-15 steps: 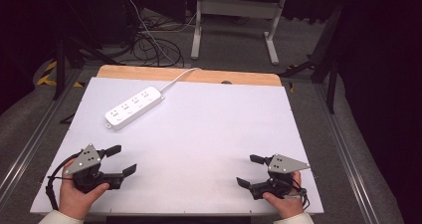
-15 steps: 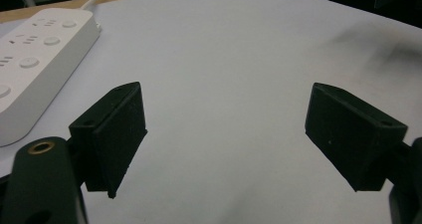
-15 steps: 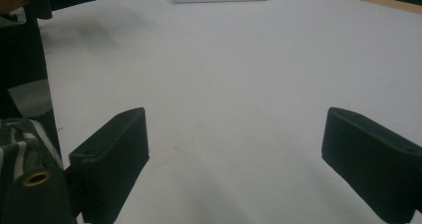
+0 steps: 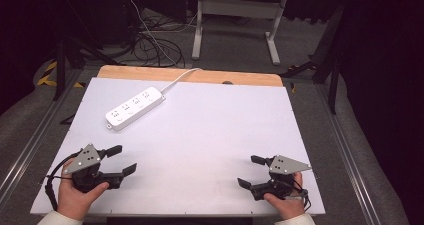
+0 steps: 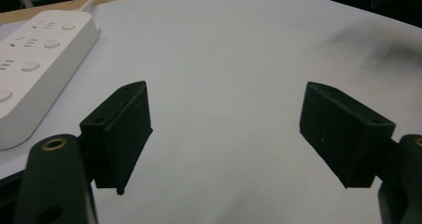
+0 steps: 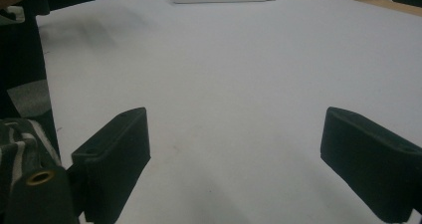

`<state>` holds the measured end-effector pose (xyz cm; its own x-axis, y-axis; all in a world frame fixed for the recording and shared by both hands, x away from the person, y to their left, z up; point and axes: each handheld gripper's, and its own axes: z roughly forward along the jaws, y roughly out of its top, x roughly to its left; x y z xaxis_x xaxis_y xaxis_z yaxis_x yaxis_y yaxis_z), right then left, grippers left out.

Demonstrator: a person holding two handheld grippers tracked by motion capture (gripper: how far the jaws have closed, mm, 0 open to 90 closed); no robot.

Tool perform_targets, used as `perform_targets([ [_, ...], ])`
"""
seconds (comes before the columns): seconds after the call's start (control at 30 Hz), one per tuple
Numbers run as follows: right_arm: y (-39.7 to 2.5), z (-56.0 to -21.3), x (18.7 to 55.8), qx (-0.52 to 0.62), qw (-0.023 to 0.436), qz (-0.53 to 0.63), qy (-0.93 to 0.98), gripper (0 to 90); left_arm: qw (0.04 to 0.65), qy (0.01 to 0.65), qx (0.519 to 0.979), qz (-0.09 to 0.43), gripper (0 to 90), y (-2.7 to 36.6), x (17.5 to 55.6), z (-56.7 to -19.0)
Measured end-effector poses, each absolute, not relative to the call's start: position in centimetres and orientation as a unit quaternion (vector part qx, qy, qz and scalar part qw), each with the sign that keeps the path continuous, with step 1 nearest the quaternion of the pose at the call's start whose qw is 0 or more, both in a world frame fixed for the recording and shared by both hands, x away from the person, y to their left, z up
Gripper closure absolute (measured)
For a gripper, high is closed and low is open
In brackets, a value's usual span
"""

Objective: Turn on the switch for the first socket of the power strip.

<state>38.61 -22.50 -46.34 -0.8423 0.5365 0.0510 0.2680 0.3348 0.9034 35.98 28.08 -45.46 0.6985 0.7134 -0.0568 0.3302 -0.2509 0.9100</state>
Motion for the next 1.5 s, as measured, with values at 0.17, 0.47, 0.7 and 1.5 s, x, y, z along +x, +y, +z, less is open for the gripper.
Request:
perform_targets([
  [0.17, -22.5, -46.3, 38.6, 0.25, 0.129, 0.521, 0.806, 12.6, 0.499, 0.337, 0.775, 0.191, 22.3, 28.0, 36.0, -45.1],
  [0.47, -22.4, -46.5, 38.7, 0.251, 0.126, 0.519, 0.807, 12.6, 0.486, 0.338, 0.791, 0.156, 28.5, 28.0, 37.1, -43.7],
  [0.7, -22.4, -46.6, 38.7, 0.25, 0.123, 0.518, 0.808, 12.6, 0.48, 0.34, 0.794, 0.151, 30.9, 28.0, 38.1, -42.7],
  [1.5, -22.4, -46.6, 38.7, 0.248, 0.122, 0.519, 0.809, 12.6, 0.458, 0.336, 0.805, 0.171, 39.0, 26.4, 42.4, -38.0],
])
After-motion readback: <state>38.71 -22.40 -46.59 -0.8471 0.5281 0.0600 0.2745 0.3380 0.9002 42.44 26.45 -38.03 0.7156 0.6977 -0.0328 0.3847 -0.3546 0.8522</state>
